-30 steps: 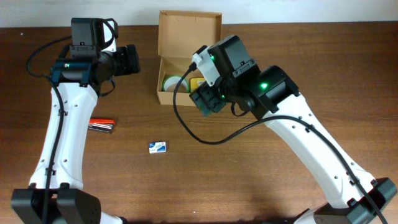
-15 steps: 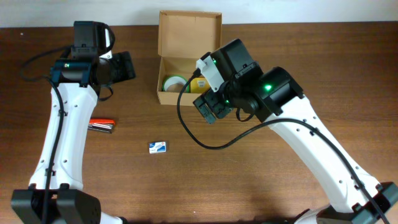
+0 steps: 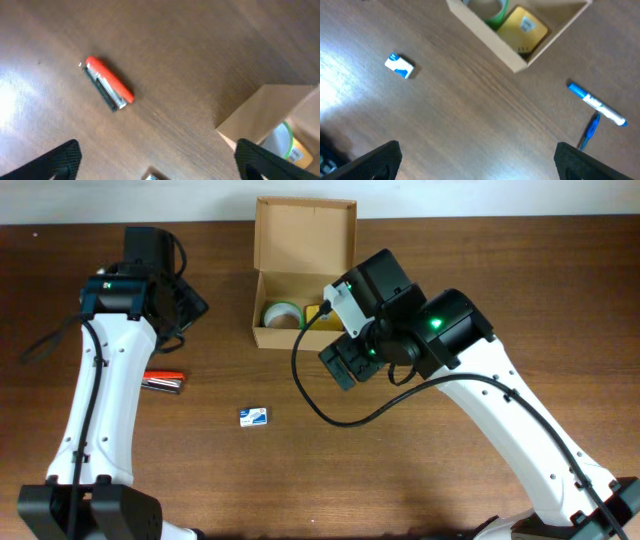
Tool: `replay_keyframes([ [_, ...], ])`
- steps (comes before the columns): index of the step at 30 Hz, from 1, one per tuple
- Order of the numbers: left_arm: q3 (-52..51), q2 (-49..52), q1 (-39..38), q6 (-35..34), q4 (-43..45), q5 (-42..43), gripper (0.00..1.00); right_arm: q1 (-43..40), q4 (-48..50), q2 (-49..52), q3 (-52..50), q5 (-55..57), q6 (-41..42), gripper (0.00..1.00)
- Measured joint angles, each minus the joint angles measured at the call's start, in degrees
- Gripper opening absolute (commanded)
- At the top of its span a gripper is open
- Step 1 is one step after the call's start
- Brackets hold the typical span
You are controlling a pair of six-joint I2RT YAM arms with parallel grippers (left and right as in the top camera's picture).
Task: Pack container
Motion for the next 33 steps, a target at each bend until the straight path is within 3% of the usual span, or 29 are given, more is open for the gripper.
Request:
replay_keyframes([
  [13, 0.0, 0.0, 0.0, -4.5, 1.1, 0.0, 1.0, 0.0, -3.9, -1.5, 0.0, -0.3, 0.8, 0.99],
  [23, -1.1, 0.0, 0.0, -19.5, -3.7, -2.8, 1.0, 0.0, -4.2, -1.5, 0.0, -0.6, 0.9, 0.99],
  [33, -2.0, 6.5, 0.1, -26.9, -3.1, -2.2, 1.0, 0.0, -4.2, -1.5, 0.0, -0.8, 0.8, 0.99],
])
